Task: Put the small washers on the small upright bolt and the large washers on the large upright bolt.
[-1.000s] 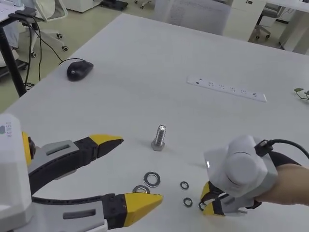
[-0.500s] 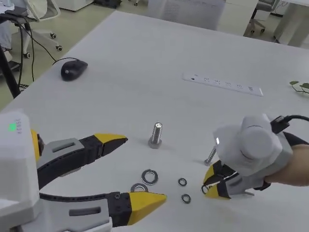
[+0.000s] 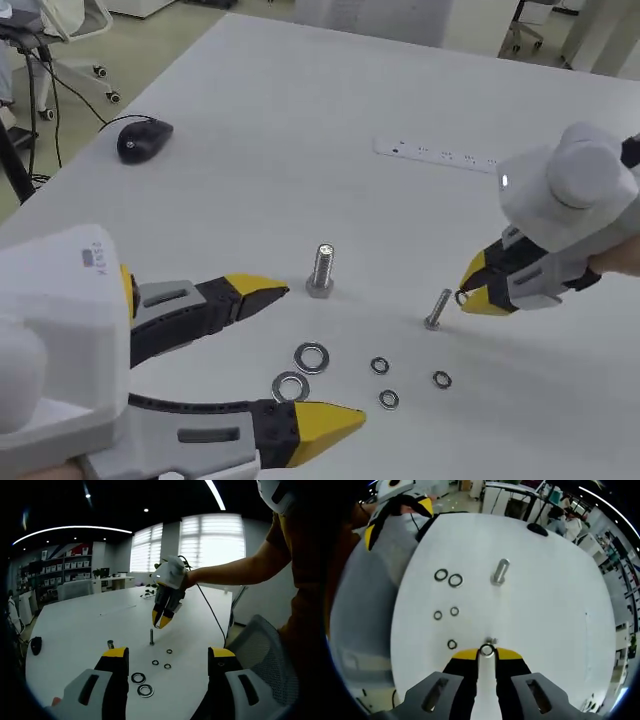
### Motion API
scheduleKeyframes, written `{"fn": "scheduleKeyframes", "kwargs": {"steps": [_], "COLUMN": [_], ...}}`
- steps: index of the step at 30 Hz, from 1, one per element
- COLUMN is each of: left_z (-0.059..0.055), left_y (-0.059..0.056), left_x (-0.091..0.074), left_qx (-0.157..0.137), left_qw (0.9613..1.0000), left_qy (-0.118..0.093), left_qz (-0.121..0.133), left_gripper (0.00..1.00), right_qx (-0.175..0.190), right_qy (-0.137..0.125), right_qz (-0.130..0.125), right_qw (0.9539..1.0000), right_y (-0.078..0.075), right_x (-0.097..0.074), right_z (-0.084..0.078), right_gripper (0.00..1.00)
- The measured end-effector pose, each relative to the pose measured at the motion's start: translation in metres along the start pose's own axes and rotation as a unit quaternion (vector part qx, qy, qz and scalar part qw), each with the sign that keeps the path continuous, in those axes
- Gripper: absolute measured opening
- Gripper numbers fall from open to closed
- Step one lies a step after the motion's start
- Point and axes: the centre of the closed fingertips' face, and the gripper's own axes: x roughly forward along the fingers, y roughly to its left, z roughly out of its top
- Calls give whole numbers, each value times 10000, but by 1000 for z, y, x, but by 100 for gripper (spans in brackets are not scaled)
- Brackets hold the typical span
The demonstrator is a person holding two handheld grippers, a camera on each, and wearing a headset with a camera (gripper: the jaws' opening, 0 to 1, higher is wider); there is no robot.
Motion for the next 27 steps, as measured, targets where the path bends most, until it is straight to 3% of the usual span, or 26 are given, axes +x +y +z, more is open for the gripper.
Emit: {"fn": "scheduleKeyframes", "kwargs": {"steps": [9, 27], "left_z": [-8, -5], "left_y": [7, 6], "left_x": [6, 10], "left_qx": [49, -45], "left_qw": [9998, 9999], "left_qy": [198, 115], "left_qz": [11, -23], "left_gripper": [63, 63], "right_qx": [9, -82], "right_qy": [-44, 196], "right_qz": [90, 306], "right_qw": [9999, 9993], "right_y": [-4, -6], "right_x": [4, 15], "right_z": [7, 3], "right_gripper": [12, 12]}}
